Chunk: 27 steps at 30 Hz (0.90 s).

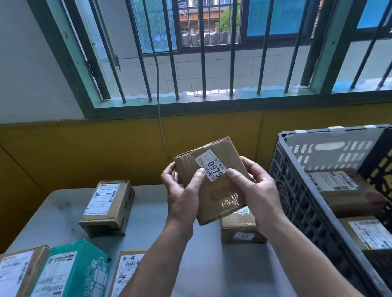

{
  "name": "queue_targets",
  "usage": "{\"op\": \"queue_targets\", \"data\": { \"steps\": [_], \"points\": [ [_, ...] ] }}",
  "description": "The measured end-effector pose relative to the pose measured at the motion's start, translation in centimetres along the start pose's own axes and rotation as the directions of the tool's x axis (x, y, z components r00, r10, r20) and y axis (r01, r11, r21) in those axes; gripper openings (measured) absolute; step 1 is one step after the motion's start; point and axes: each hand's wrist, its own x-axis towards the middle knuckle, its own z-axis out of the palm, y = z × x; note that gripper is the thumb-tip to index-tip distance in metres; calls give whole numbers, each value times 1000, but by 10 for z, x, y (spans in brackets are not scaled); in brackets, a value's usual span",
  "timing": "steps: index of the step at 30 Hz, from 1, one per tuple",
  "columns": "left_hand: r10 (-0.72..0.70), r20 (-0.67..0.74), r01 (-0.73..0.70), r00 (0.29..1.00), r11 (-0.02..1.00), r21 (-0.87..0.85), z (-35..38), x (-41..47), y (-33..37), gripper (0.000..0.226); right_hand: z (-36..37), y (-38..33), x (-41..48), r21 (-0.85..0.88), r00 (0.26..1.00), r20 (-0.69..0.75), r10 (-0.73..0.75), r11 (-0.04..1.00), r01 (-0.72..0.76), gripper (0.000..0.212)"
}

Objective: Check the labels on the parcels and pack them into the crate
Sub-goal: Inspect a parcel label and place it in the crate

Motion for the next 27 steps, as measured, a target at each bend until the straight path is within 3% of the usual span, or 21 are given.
{"op": "queue_targets", "data": {
  "steps": [5,11,16,22,25,27],
  "points": [
    [13,30,-15,999,998,63,-8,6,1,65,-4,-2,5,8,999,23,-38,999,37,50],
    [-57,55,58,997,998,-2,-12,8,-4,42,-5,0,7,-50,996,16,-89,995,90,53],
    [-60,-11,59,998,996,-59,-10,6,-12,41,-2,0,9,-212,980,-94,-174,965,152,64],
    [-50,-44,46,998,995,-86,-4,3,-18,43,5,9,5,-189,979,-176,-98,980,64,106],
    [-56,-51,52,997,996,-79,-2,1,-20,53,6,9,7,-122,976,-213,-43,992,17,111],
    [-57,-48,53,997,996,-67,-3,1,-20,50,6,8,8,-83,981,-195,-10,997,-6,102]
  ]
}}
